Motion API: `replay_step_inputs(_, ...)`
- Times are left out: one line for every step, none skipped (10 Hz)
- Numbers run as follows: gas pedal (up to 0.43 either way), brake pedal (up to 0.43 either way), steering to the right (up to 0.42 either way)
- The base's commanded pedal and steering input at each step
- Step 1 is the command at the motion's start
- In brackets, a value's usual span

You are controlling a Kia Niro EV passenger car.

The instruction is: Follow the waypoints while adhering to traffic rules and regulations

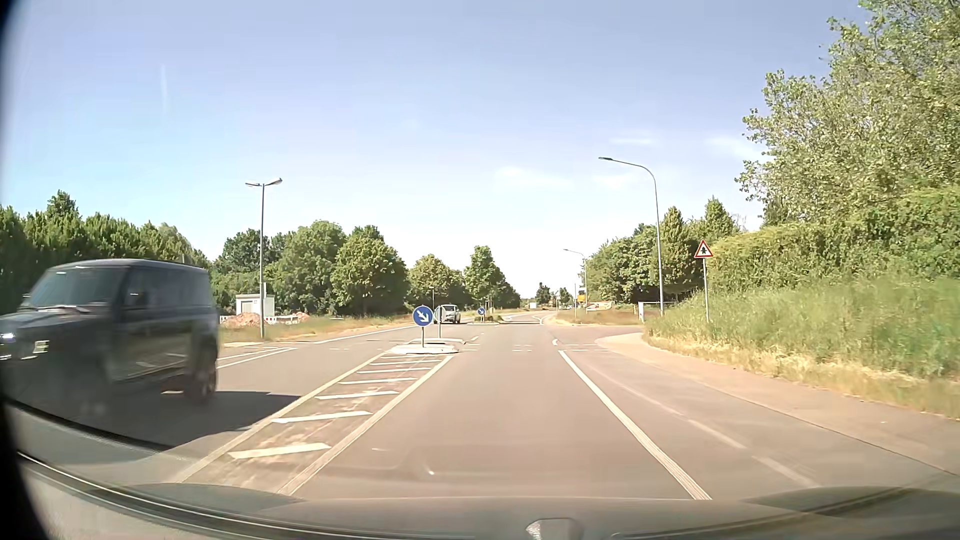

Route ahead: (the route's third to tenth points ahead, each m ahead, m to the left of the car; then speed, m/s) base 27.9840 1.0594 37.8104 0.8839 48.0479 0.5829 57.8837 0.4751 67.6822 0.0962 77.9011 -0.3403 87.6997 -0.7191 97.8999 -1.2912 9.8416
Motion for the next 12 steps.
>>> replay_step_inputs(0.059,0.030,0.003)
replay_step_inputs(0.059,0.030,0.003)
replay_step_inputs(0.059,0.030,0.003)
replay_step_inputs(0.059,0.030,0.003)
replay_step_inputs(0.059,0.030,0.003)
replay_step_inputs(0.059,0.030,0.003)
replay_step_inputs(0.059,0.030,0.003)
replay_step_inputs(0.059,0.030,0.003)
replay_step_inputs(0.059,0.030,0.003)
replay_step_inputs(0.059,0.030,0.003)
replay_step_inputs(0.059,0.030,0.003)
replay_step_inputs(0.059,0.030,0.003)
